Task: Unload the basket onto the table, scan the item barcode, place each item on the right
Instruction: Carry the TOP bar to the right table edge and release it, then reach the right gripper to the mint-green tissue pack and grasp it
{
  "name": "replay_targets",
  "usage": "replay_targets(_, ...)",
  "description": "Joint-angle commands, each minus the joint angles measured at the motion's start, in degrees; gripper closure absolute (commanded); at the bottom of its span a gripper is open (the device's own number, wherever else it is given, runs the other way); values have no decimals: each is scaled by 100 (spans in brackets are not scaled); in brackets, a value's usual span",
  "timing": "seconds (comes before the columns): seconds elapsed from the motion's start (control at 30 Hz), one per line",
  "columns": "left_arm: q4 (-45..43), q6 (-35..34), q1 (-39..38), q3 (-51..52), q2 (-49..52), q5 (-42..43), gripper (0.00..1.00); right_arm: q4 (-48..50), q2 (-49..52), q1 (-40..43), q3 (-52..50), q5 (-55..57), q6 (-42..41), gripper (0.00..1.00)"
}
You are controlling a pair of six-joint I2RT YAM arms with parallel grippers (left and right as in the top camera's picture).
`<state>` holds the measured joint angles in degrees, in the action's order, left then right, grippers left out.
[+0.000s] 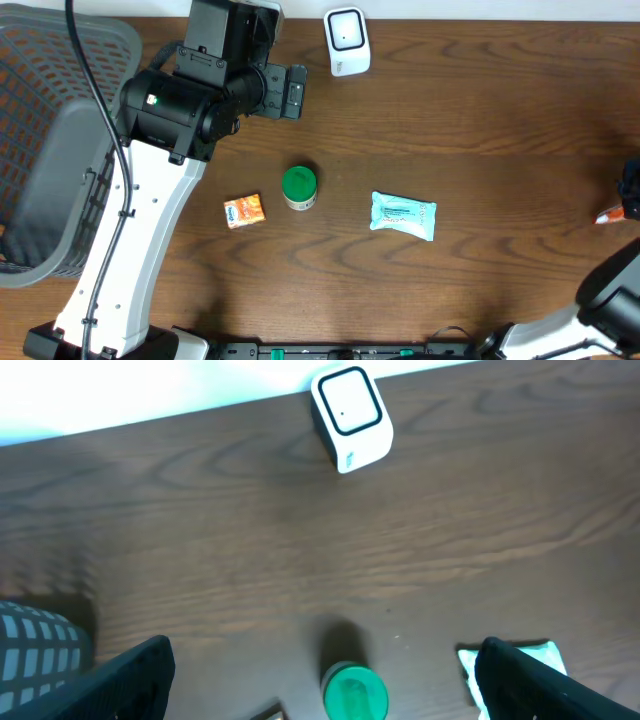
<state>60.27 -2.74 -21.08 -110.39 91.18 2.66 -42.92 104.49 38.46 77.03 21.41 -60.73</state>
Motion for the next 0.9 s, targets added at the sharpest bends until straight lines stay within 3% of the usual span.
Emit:
replay_targets(0.0, -208, -55, 28, -46, 7, -20, 4, 245, 92, 170, -11, -33, 1165, 36)
replay_targets(0.03, -319, -55, 28, -46, -9, -22, 4, 308, 55, 190, 26, -160, 1392, 16)
replay_targets(0.07, -461, -55, 28, -46, -33, -37, 4, 341, -7, 201, 107, -339, 1668, 3)
replay_targets(0.1, -577, -55, 28, -48, -61, -39, 4, 332, -83, 201, 229, -518, 1926, 1)
replay_targets(0.27, -1104, -57, 28, -46, -326, -164, 4, -39, -697, 4, 800, -1705, 2839, 1)
replay_targets(0.43, -1113, -428, 28, -46, -634, -1080, 4, -693, -1274, -595, 822, -2090, 2953, 1)
replay_targets(0.63, -1180, -511, 28, -46, -1126, -1753, 3, -1534, -1456, -2264, 809, -1241, 3032, 1)
replay_targets(0.87, -1095, -560, 28, -46, -1681, -2551, 3, -2284, -1215, -3886, 651, -2168, 3165, 1)
